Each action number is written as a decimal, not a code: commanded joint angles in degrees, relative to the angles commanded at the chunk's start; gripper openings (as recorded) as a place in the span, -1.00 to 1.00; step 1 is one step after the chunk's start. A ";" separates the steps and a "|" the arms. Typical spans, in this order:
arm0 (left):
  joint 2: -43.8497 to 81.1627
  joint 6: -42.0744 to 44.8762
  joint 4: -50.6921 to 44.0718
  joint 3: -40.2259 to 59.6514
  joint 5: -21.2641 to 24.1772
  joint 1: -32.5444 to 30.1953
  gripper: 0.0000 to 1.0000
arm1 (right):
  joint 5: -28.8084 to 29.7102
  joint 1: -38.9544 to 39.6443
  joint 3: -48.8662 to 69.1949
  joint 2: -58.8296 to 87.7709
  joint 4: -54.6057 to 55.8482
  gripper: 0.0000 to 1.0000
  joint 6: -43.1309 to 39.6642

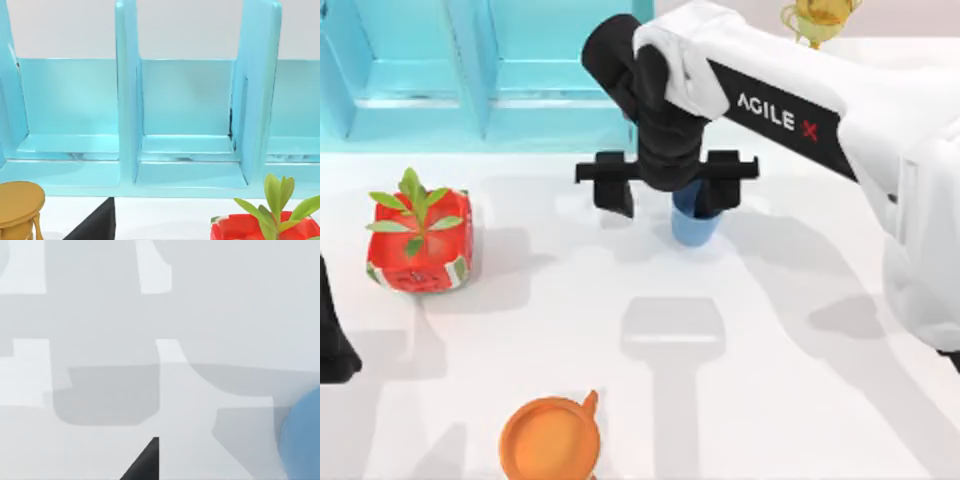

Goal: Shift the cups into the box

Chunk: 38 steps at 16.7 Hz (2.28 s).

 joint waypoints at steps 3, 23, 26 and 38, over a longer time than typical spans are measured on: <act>0.00 0.00 0.00 0.00 0.00 0.00 1.00 | 0.00 0.00 0.00 0.00 0.00 -0.36 0.00; 0.00 0.00 0.00 0.00 0.00 0.00 1.00 | -1.03 -5.67 -5.46 -10.83 -4.37 -1.00 -6.00; 0.00 0.00 0.00 0.00 0.00 0.00 1.00 | -1.66 -8.94 -8.36 -16.53 -6.99 -1.00 -9.27; 0.00 0.00 0.00 0.00 0.00 0.00 1.00 | -2.56 -22.43 -18.14 -26.48 -9.04 -1.00 -22.94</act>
